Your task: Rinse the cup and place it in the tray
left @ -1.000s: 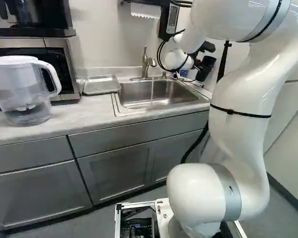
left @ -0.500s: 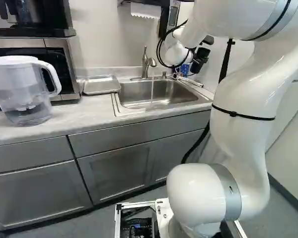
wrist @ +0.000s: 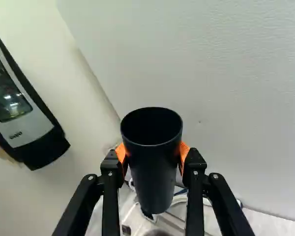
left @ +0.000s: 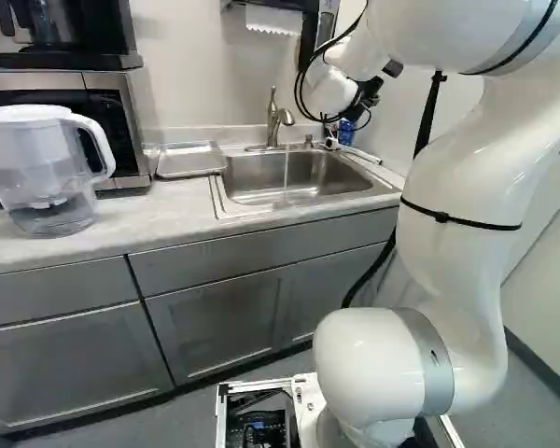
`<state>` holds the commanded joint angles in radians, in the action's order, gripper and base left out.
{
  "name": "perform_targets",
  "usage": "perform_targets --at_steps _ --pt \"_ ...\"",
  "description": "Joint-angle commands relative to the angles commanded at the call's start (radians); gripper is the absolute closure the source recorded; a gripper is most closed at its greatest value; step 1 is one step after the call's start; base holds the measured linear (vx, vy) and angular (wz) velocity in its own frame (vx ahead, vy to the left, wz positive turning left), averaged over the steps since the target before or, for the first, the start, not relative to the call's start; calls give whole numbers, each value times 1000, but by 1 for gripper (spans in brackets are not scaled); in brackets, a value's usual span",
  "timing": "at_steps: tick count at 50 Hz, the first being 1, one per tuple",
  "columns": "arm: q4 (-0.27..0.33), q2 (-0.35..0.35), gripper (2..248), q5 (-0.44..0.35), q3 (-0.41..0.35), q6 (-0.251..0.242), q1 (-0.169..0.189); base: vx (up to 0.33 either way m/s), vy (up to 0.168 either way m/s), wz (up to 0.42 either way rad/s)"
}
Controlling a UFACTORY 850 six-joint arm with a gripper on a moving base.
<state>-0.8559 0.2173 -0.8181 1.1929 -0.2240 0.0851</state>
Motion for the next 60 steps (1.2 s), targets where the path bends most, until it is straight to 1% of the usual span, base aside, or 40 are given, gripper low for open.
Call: perform_targets --at_steps 3,17,41,60 --pt "24 0 129 11 0 32 0 0 0 0" --pt "137 -11 129 54 -12 32 4 0 0 0" --pt "339 -47 129 131 -51 32 28 0 0 0" --pt "499 -58 129 209 -64 32 46 0 0 0"
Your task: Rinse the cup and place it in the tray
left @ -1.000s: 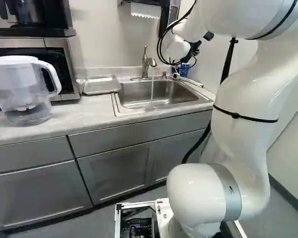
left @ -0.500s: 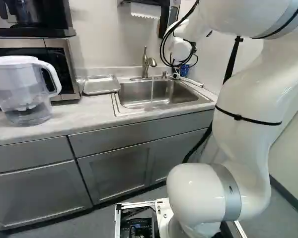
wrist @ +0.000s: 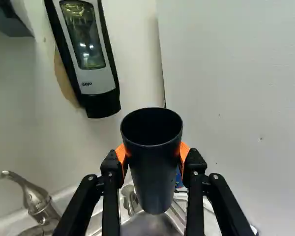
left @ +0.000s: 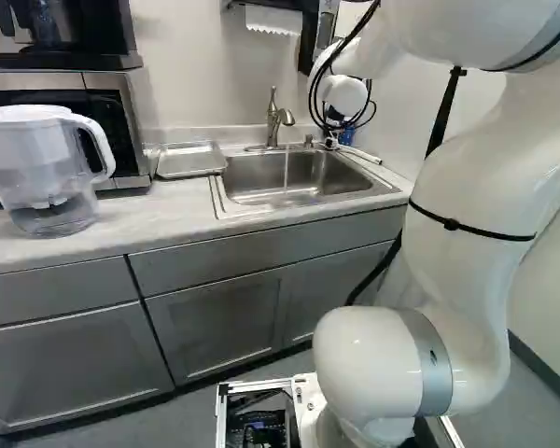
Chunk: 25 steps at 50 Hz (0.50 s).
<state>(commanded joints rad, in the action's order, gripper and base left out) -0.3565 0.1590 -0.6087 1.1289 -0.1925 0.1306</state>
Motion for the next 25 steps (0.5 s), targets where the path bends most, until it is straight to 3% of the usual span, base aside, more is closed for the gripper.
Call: perform_targets --at_steps 25 --pt "189 -7 129 107 -8 7 26 0 0 0"
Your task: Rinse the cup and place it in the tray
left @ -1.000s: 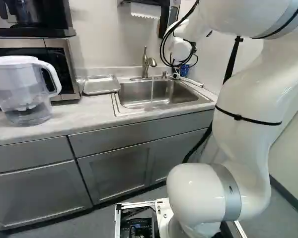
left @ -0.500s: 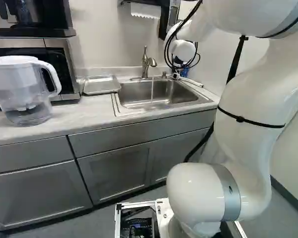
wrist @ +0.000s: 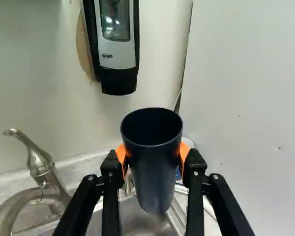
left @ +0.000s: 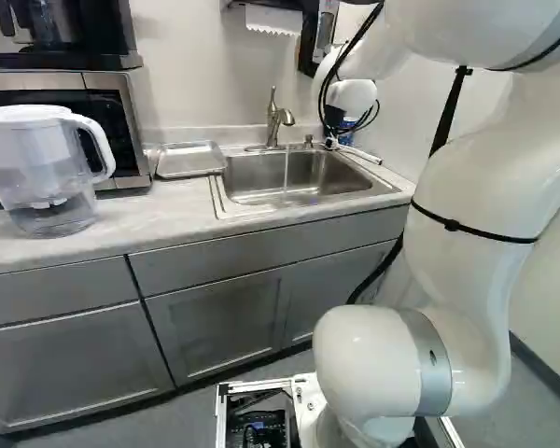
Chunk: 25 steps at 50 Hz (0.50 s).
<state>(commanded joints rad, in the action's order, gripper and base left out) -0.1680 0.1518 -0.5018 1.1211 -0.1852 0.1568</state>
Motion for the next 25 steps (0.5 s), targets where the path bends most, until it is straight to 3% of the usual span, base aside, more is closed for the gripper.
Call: perform_targets --at_steps 25 --pt "135 2 129 87 3 235 6 0 0 0"
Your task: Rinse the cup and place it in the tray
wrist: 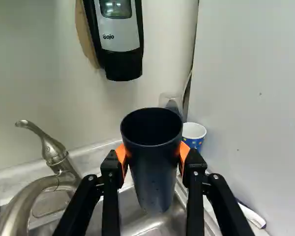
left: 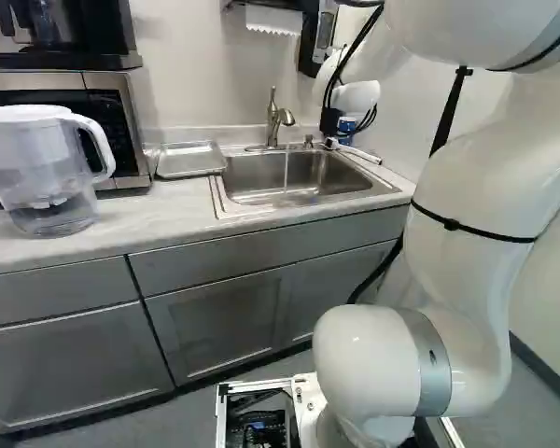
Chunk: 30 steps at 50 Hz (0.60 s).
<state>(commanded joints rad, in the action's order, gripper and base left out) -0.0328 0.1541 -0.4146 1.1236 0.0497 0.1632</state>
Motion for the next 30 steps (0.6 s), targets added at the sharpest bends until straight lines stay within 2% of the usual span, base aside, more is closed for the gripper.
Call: perform_targets --at_steps 3,22,30 --pt "20 0 129 10 0 31 1 0 0 0" --pt "155 1 129 68 1 33 14 0 0 0" --pt "212 0 129 93 0 90 26 0 0 0"
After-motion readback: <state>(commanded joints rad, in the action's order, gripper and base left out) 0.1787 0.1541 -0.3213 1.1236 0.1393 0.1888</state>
